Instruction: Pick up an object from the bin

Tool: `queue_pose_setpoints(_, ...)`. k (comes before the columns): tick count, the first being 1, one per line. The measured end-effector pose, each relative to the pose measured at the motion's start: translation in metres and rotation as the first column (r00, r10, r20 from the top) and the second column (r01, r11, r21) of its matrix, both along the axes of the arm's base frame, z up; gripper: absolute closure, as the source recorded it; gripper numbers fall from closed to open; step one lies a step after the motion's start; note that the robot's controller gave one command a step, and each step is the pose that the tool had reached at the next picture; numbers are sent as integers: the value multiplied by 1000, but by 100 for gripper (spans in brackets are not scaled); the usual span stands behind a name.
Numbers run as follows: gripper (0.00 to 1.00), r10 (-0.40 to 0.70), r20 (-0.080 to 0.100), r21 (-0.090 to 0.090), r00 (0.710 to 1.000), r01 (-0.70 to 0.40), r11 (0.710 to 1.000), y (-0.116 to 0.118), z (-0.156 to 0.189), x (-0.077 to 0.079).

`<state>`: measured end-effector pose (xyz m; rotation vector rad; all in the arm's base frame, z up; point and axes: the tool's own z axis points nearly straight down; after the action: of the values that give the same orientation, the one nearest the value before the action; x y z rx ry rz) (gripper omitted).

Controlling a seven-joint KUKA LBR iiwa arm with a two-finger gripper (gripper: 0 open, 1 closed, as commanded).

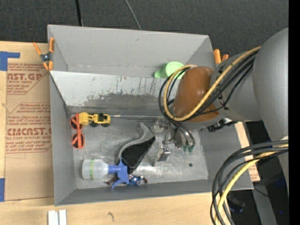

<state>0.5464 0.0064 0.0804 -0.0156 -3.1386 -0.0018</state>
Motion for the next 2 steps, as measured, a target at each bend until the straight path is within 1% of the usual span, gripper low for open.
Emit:
queue_pose_setpoints(1, 0, 131, 4, -6, 991, -131, 991, 12, -2, -10)
queue_pose_setpoints(2, 0, 238, 8, -4, 971, -238, 971, 35, 1, 13)
